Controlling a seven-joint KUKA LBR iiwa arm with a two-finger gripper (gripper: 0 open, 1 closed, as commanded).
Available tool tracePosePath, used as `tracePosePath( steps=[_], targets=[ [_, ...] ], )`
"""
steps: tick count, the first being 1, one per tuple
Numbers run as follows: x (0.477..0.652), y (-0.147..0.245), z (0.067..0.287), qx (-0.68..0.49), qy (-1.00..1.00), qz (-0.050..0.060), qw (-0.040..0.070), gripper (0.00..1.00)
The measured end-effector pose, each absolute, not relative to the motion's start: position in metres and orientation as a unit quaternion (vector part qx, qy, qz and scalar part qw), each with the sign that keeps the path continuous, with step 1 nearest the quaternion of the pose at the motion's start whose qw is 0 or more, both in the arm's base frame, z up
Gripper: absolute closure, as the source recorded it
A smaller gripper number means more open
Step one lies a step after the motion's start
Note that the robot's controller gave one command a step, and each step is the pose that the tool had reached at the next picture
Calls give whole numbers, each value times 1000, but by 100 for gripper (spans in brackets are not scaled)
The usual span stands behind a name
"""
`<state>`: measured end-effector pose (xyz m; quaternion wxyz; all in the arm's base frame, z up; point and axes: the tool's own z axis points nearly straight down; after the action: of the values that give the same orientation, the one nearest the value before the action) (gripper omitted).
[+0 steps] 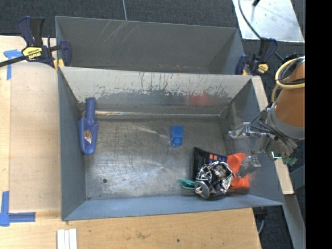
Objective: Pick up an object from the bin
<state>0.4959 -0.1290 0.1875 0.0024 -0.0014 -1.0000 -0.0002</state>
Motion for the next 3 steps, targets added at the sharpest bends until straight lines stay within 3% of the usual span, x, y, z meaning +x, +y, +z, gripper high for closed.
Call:
tracePosePath(
  steps=[1,2,3],
  targets=[
    [498,-129,191,0,-1000,1,-2,0],
    [500,-127,143,-22,-1000,1,-5,0],
    [518,-132,86,87,-996,4,-6,100]
  ],
)
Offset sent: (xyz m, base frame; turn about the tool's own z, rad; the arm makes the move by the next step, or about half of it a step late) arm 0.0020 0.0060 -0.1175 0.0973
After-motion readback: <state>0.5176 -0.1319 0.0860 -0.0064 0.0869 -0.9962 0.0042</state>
